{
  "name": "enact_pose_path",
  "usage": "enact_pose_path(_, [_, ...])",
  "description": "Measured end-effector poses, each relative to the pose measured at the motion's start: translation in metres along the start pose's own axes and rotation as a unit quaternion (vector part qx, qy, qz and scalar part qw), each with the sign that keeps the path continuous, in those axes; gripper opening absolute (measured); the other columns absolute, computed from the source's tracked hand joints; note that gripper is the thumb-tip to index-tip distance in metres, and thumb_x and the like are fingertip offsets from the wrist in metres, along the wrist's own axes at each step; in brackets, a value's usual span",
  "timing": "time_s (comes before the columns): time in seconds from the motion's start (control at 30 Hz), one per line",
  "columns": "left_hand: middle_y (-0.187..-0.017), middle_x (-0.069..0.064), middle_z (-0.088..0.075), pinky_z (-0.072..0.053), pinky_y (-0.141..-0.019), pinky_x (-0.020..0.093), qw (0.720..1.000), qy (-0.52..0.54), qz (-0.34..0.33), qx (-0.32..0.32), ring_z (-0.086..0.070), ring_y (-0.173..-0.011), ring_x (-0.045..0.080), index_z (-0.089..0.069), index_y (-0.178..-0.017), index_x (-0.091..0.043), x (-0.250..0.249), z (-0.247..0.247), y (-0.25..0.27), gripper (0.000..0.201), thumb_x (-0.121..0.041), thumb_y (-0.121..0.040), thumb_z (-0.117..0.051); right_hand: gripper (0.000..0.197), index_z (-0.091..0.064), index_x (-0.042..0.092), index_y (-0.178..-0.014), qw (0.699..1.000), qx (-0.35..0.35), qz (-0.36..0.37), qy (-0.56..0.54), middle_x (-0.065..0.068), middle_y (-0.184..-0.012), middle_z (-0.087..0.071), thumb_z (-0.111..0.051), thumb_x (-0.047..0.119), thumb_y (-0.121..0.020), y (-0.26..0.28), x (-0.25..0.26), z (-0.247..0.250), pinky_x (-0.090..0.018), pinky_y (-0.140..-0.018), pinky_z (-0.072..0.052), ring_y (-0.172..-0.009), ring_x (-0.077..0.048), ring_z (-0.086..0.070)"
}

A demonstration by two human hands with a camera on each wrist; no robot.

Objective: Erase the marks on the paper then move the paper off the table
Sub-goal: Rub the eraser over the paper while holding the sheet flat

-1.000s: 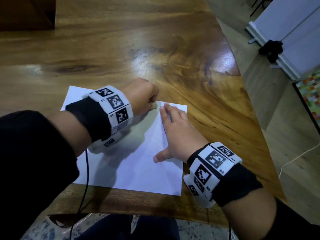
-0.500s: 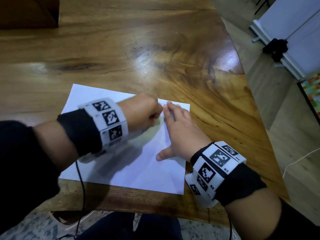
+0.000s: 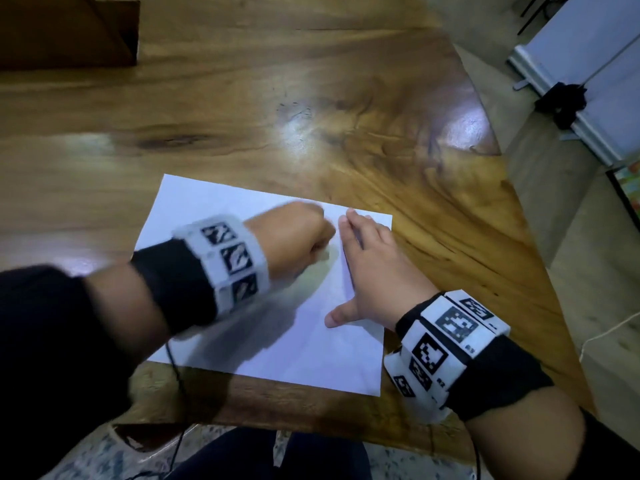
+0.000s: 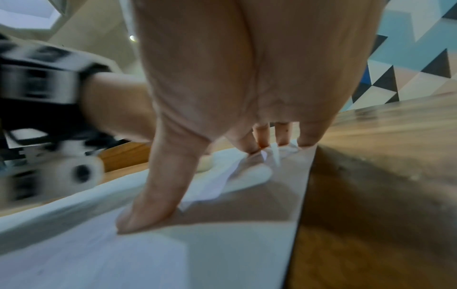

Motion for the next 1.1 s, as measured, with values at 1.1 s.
enact_pose_path(1.1, [-0.093,0.014,-0.054,-0.049,-0.079,0.041,0.996,0.033,0.068,-0.047,-0.056,-0.086,0.034,-0.058,-0.090,-0.008,0.007,0.001,0.008,0.010,-0.011,-0.082,-0.051,0.137,0.018,0.012,-0.148,1.000,0.008,-0.007,0.009,0.001,-0.156,0.021,-0.076,0.062,-0.061,0.000,0.000,-0.002,-0.029,-0.116,-0.003,-0.143,-0.021,0.012])
Point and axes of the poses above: each hand's wrist, its own y-axis away from the middle knuckle, its own z-axis out of the back of the hand, x = y × z, the point moved 7 cm from there along -y, towards the middle knuckle
